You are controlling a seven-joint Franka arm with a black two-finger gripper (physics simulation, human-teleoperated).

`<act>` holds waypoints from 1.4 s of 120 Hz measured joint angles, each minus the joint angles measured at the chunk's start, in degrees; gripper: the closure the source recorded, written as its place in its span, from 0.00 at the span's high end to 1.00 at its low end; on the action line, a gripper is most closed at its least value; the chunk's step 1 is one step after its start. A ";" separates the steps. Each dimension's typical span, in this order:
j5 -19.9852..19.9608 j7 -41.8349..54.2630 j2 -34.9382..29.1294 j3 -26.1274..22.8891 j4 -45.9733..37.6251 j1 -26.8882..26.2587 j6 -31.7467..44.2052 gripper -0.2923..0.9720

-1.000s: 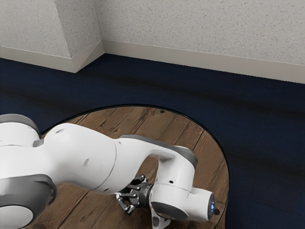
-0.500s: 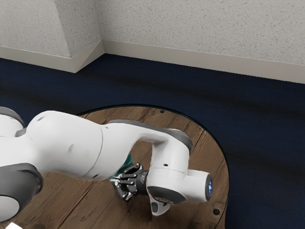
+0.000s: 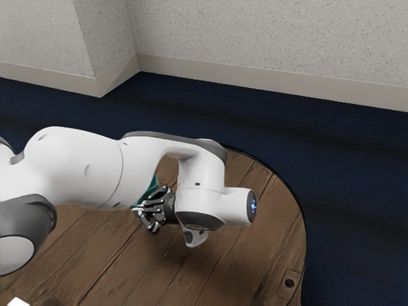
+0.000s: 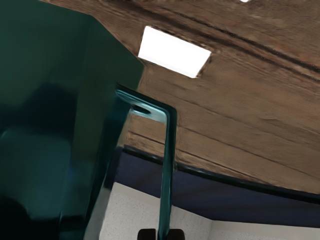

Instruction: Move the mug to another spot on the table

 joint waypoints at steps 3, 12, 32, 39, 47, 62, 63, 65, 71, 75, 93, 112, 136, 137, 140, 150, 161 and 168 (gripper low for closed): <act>0.25 0.11 0.02 0.29 0.01 0.17 0.51 0.15; 0.95 0.47 0.12 0.74 0.15 0.76 1.76 0.15; 2.46 1.69 0.74 1.27 0.18 1.19 4.24 0.15; 2.70 2.11 0.93 1.48 0.14 1.28 5.05 0.15; 2.84 2.53 1.26 1.56 0.06 1.32 5.83 0.15; 2.79 3.17 1.32 1.59 -0.88 1.28 6.74 0.15; 2.78 3.21 1.32 1.59 -0.96 1.27 6.79 0.15; 2.75 3.28 1.32 1.59 -1.09 1.27 6.87 0.15; 2.68 3.49 1.32 1.59 -1.40 1.26 7.08 0.15; 2.63 3.62 1.30 1.59 -1.69 1.23 7.17 0.15; 2.51 4.15 1.01 1.59 -3.18 0.88 7.47 0.15; 2.39 4.55 1.58 1.59 -3.51 0.63 7.68 0.15; 2.16 4.89 2.25 1.58 -3.39 0.57 8.29 0.15; 2.15 4.90 2.26 1.59 -3.39 0.56 8.31 0.15; 2.09 4.94 2.32 1.59 -3.39 0.56 8.39 0.15; 1.87 5.05 2.51 1.59 -3.39 0.52 8.59 0.15; 1.57 5.16 2.61 1.58 -3.39 0.43 8.73 0.19; 1.41 5.23 2.63 1.59 -3.39 0.39 8.78 0.23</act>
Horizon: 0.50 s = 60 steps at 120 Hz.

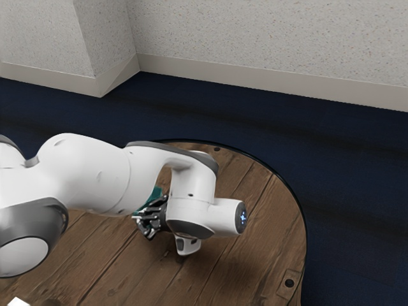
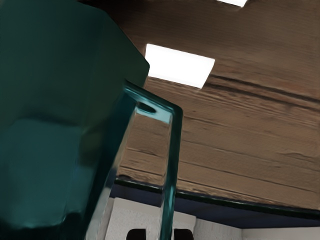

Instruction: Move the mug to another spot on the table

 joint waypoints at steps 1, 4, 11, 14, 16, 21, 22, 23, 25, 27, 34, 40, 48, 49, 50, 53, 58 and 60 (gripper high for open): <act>-0.02 0.01 0.00 0.00 0.00 0.00 0.01 0.24; -0.07 0.04 -0.01 0.00 0.00 -0.01 0.02 0.25; -0.25 0.09 -0.04 -0.02 0.00 -0.02 0.05 0.28; -0.33 0.12 -0.05 -0.03 0.00 -0.05 0.06 0.29; -0.37 0.13 -0.06 -0.06 0.00 -0.07 0.07 0.30; -0.54 0.17 -0.07 -0.18 0.00 -0.20 0.07 0.31; -0.60 0.17 -0.06 -0.21 -0.01 -0.23 0.07 0.31; -0.65 0.18 -0.05 -0.23 -0.02 -0.25 0.07 0.31; -0.75 0.19 -0.05 -0.26 -0.04 -0.28 0.07 0.32; -0.85 0.21 -0.05 -0.29 -0.05 -0.31 0.08 0.32; -1.11 0.24 -0.07 -0.36 -0.08 -0.36 0.07 0.33; -1.25 0.28 -0.03 -0.38 -0.08 -0.48 0.08 0.34; -1.37 0.33 -0.03 -0.42 -0.14 -0.59 0.08 0.35; -1.38 0.33 -0.03 -0.42 -0.15 -0.60 0.08 0.35; -1.39 0.34 -0.03 -0.42 -0.15 -0.60 0.08 0.35; -1.42 0.36 -0.03 -0.45 -0.16 -0.63 0.08 0.35; -1.45 0.38 -0.01 -0.52 -0.17 -0.67 0.10 0.35; -1.46 0.39 -0.01 -0.55 -0.16 -0.68 0.10 0.35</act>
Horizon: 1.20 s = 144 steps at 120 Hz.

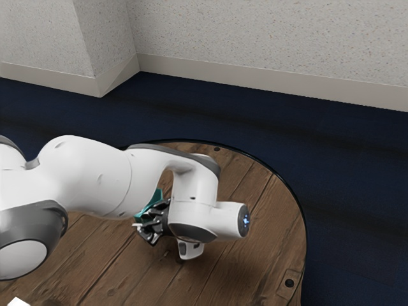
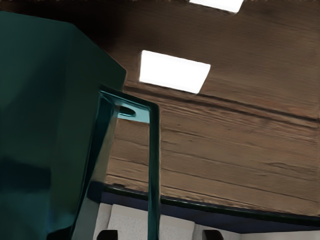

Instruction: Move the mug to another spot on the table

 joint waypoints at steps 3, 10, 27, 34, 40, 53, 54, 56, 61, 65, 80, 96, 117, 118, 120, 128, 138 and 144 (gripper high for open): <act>-0.04 0.01 0.00 -0.06 0.00 -0.01 0.01 0.35; -0.31 0.04 0.07 -0.18 0.02 -0.06 0.03 0.36; -0.68 0.14 0.36 -0.24 0.01 -0.34 0.09 0.36; -0.71 0.49 0.59 -0.24 -0.04 -0.48 0.29 0.36; -0.70 0.86 0.72 -0.24 -0.07 -0.53 0.55 0.37; -0.65 1.57 0.79 -0.26 0.03 -0.86 1.09 0.37; -0.65 1.62 0.79 -0.27 0.04 -0.93 1.14 0.37; -0.66 1.72 0.80 -0.31 0.04 -1.06 1.23 0.37; -0.69 1.94 0.80 -0.44 0.06 -1.36 1.44 0.37; -0.73 2.09 0.80 -0.99 0.06 -1.48 1.56 0.37; -3.51 2.56 -0.74 -4.69 2.86 -2.43 1.75 0.38; -17.19 1.73 -13.38 -7.70 9.94 -1.28 1.59 0.52; -36.33 -2.25 -26.96 -18.95 18.22 18.92 1.07 0.65; -37.08 -2.50 -27.22 -19.36 19.27 19.98 0.79 0.65; -38.48 -3.00 -27.63 -20.11 21.17 22.11 0.19 0.66; -42.56 -4.81 -28.71 -22.75 27.00 31.11 -2.49 0.68; -45.34 -6.83 -29.36 -26.94 34.63 44.45 -7.55 0.71; -46.28 -7.89 -29.41 -27.72 36.53 51.02 -10.10 0.72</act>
